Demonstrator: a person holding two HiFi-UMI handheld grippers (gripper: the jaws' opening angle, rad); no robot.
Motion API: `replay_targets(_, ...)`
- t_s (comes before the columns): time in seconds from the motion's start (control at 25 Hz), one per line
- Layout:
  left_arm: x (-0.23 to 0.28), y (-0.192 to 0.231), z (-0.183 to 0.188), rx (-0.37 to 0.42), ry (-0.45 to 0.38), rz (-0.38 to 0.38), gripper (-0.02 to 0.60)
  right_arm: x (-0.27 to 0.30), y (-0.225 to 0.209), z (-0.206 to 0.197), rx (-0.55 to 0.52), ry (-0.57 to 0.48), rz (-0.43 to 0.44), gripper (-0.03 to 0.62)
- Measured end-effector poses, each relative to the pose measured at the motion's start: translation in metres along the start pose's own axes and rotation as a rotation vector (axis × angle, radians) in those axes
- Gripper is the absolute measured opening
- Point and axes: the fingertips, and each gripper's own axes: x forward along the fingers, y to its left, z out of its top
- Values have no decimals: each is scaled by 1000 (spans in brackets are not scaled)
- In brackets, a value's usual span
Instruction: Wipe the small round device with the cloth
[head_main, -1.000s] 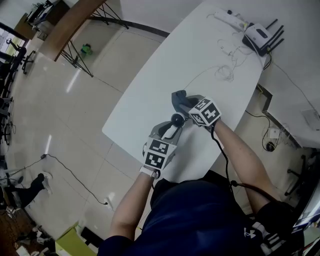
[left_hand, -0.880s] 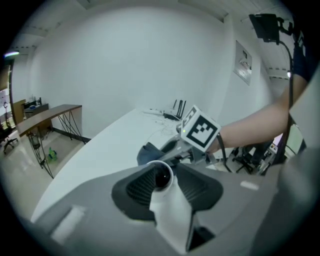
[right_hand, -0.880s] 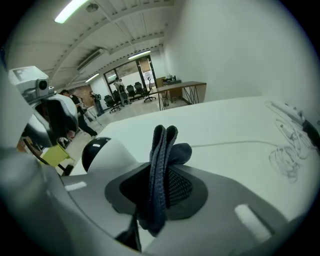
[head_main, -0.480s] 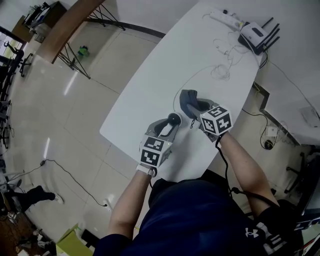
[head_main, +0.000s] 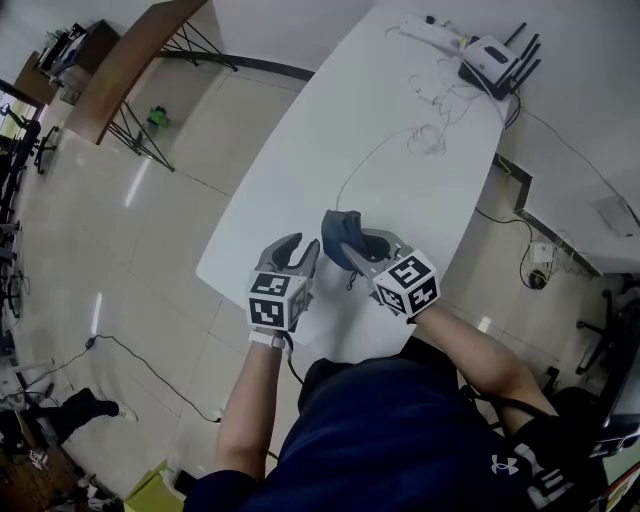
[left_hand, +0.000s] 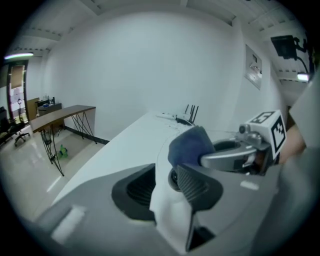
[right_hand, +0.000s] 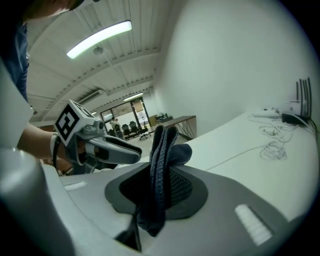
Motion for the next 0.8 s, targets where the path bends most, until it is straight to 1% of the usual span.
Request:
replay_targets(0.08, 4, -4, -1, 24, -5, -5, 133, -5, -19, -16, 52, 10, -64, 80)
replay_targets(0.2, 9, -18, -4, 66, 13, -32, 133, -12, -42, -45, 85, 56, -131, 81)
replay_targets(0.36, 16, -33, -8, 112, 35, -63, 133, -10, -57, -91, 183, 179, -175, 81)
replay_targets(0.44, 20, -38, -7, 115, 37, -77, 133, -10, -58, -112, 241, 247, -200, 81)
replay_targets(0.48, 22, -41, -6, 110, 35, -86, 134, -11, -56, -118, 281, 262, -205, 81)
replay_targets(0.68, 30, -45, -3, 73, 30, -107, 133, -18, -45, -128, 581, 224, -182, 81)
replay_targets(0.72, 29, -45, -4, 73, 29, -108, 134, -21, -46, -128, 619, 214, -188, 81)
replay_targets(0.76, 28, -45, -4, 72, 28, -109, 133, -25, -49, -124, 630, 200, -206, 82)
replay_targets(0.8, 26, -44, -4, 68, 26, -110, 133, -30, -54, -115, 613, 178, -235, 81)
